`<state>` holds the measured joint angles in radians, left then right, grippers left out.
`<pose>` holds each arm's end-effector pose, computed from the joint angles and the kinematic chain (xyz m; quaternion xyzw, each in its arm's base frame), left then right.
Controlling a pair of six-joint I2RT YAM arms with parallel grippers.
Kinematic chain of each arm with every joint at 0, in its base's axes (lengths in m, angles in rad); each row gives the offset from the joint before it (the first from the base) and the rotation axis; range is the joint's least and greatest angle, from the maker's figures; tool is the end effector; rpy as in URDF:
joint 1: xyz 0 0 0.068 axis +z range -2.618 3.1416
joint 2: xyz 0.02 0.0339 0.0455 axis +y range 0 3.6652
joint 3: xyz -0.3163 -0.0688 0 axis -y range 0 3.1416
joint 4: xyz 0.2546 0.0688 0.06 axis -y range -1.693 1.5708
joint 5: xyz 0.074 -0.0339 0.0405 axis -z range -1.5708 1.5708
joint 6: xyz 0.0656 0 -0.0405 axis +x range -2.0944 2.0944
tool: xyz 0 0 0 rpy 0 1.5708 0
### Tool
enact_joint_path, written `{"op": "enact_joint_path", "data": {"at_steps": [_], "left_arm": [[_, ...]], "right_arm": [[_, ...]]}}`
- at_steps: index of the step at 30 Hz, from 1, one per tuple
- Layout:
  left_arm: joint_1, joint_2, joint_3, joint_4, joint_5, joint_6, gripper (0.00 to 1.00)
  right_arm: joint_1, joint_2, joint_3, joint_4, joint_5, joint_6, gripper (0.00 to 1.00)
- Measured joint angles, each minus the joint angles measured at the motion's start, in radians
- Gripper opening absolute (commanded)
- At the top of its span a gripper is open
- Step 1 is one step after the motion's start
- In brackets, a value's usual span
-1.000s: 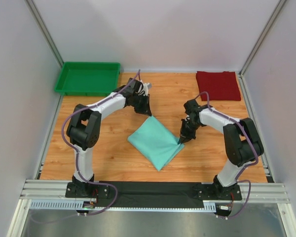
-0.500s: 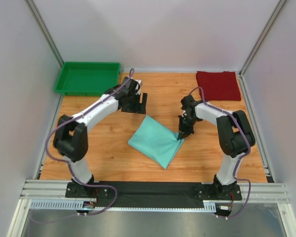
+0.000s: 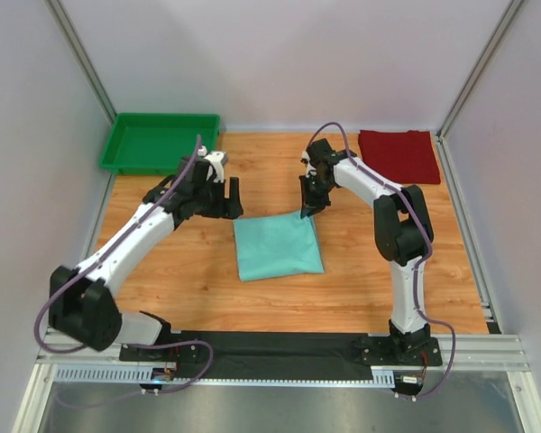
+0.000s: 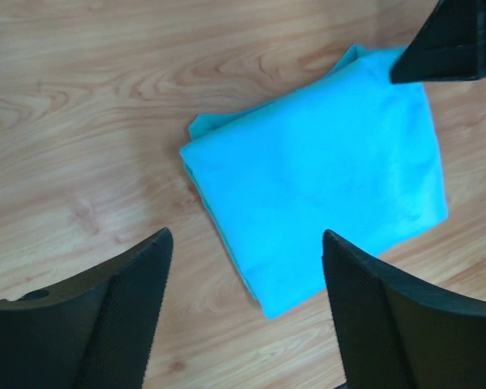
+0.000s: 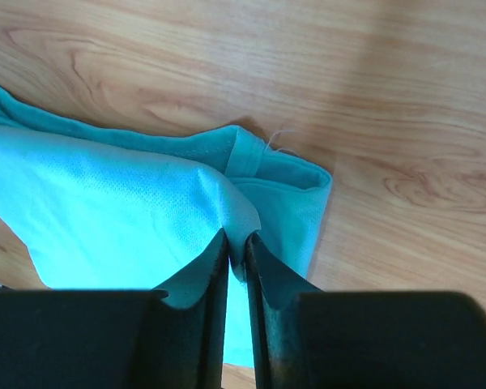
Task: Fold and stack the t-shirts
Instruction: Fold the tshirt
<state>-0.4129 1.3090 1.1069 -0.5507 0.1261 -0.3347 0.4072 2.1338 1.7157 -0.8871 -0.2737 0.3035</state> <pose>0.2725 -0.1284 0.3316 0.0608 0.9140 -0.1987 0.3484 0.4354 0.2071 0.2001 -0.0689 0.9797 0.1724 0.0759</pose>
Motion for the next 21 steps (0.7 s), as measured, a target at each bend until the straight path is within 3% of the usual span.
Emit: {"op": "enact_joint_path", "data": {"at_steps": [3, 10, 13, 16, 21], "left_arm": [[0.009, 0.182, 0.070, 0.014, 0.052, 0.036, 0.70], [0.016, 0.568, 0.365, 0.046, 0.129, 0.049, 0.55], [0.016, 0.688, 0.477, 0.042, 0.133, 0.048, 0.42], [0.017, 0.790, 0.561, 0.015, 0.147, 0.048, 0.24], [0.017, 0.871, 0.597, -0.067, 0.164, 0.045, 0.16]], "right_arm": [[0.000, -0.002, 0.000, -0.021, 0.000, -0.015, 0.01], [-0.012, -0.002, 0.000, -0.042, 0.003, -0.028, 0.01], [-0.020, -0.002, 0.000, -0.043, 0.000, -0.031, 0.00], [-0.026, -0.002, 0.000, -0.043, -0.005, -0.032, 0.00], [-0.039, -0.002, 0.000, -0.043, -0.010, -0.028, 0.00]]}}
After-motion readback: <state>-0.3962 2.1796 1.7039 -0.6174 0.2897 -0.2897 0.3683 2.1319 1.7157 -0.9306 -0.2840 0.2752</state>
